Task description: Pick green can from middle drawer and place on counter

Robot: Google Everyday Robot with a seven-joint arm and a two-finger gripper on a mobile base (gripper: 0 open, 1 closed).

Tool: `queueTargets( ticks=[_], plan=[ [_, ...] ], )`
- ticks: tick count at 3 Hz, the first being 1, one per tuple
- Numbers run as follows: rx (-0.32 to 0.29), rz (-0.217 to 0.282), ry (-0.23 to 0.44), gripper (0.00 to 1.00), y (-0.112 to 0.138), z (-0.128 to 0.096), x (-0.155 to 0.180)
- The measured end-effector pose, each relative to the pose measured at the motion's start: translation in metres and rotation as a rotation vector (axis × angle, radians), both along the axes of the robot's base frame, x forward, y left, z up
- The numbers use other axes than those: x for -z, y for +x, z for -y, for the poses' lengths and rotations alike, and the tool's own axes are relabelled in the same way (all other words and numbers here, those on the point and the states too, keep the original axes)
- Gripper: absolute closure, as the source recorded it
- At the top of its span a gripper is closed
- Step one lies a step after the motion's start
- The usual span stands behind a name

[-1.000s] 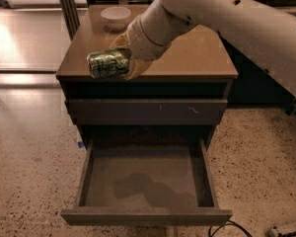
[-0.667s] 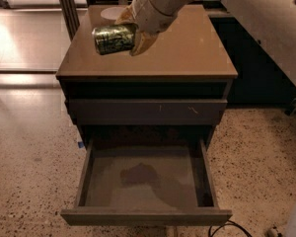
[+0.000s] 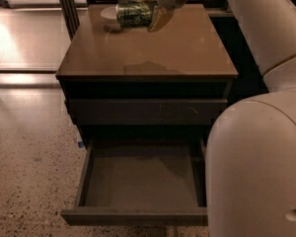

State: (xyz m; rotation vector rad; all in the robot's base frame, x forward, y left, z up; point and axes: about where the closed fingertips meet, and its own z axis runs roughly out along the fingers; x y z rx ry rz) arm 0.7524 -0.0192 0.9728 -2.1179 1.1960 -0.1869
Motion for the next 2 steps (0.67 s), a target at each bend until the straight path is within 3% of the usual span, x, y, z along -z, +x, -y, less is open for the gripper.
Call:
queueTargets(
  ticks=[1, 2],
  plan=[
    [-0.002, 0.005, 0.012, 1.00, 0.009, 0.004, 0.003],
    [-0.011, -0.003, 0.101, 1.00, 0.021, 0.011, 0.006]
  ],
)
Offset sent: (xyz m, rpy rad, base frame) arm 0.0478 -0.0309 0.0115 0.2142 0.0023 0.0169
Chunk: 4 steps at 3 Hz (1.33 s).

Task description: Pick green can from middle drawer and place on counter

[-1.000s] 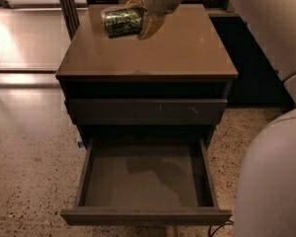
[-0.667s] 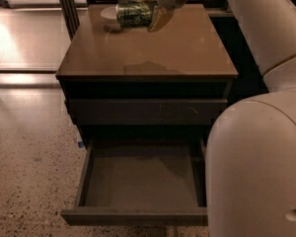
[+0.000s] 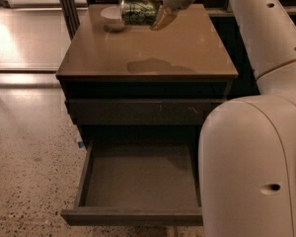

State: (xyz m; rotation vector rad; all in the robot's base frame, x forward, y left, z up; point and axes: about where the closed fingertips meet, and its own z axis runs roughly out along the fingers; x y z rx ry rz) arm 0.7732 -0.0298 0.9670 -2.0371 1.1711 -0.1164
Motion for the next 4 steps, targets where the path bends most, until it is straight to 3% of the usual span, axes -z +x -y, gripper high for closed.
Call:
queueTargets(
  ticks=[1, 2, 4],
  plan=[
    [-0.020, -0.037, 0.064, 1.00, 0.011, 0.004, 0.019],
    [-0.048, -0.096, 0.079, 1.00, 0.013, -0.001, 0.044],
    [-0.101, -0.226, 0.049, 1.00, 0.000, -0.016, 0.085]
  ],
)
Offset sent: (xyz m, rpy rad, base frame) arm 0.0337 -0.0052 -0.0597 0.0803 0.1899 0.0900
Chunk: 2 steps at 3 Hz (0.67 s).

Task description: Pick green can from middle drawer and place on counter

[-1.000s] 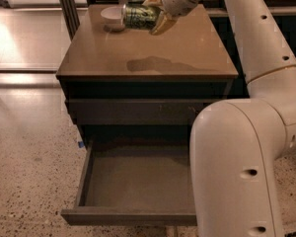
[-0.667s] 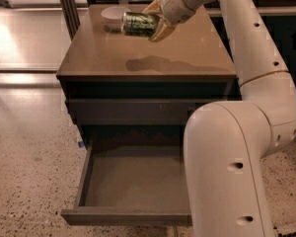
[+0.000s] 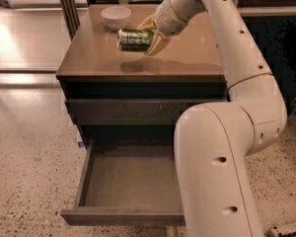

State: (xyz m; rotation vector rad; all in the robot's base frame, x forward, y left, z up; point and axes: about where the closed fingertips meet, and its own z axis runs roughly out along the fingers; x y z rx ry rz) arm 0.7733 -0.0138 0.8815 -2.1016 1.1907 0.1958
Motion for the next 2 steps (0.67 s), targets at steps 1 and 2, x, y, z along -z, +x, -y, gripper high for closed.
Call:
queueTargets(
  ticks=[1, 2],
  plan=[
    [-0.008, -0.043, -0.004, 1.00, -0.0012, -0.0048, 0.0172],
    [-0.003, -0.041, 0.000, 1.00, 0.0025, -0.0079, 0.0205]
  ],
)
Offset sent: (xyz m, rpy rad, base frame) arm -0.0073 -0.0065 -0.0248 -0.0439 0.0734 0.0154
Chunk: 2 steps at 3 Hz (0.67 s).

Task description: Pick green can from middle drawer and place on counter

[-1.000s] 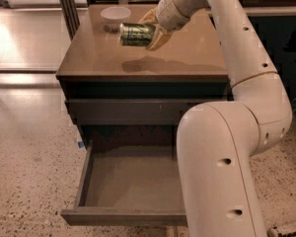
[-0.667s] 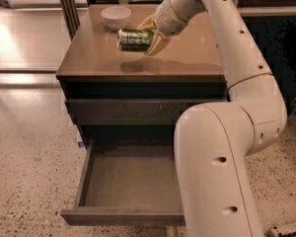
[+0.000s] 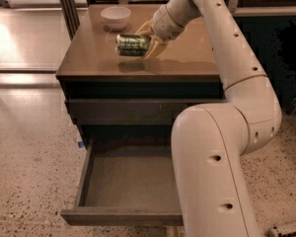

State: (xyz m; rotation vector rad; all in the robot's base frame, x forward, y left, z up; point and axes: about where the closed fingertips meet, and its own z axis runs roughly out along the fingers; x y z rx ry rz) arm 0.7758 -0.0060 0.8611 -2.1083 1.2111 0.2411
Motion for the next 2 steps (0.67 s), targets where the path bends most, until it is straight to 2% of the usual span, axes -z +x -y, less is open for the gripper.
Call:
queueTargets(
  ticks=[1, 2],
  plan=[
    [0.053, -0.021, -0.026, 1.00, 0.0126, 0.0142, 0.0287],
    [0.053, -0.021, -0.026, 1.00, 0.0126, 0.0142, 0.0287]
  ],
)
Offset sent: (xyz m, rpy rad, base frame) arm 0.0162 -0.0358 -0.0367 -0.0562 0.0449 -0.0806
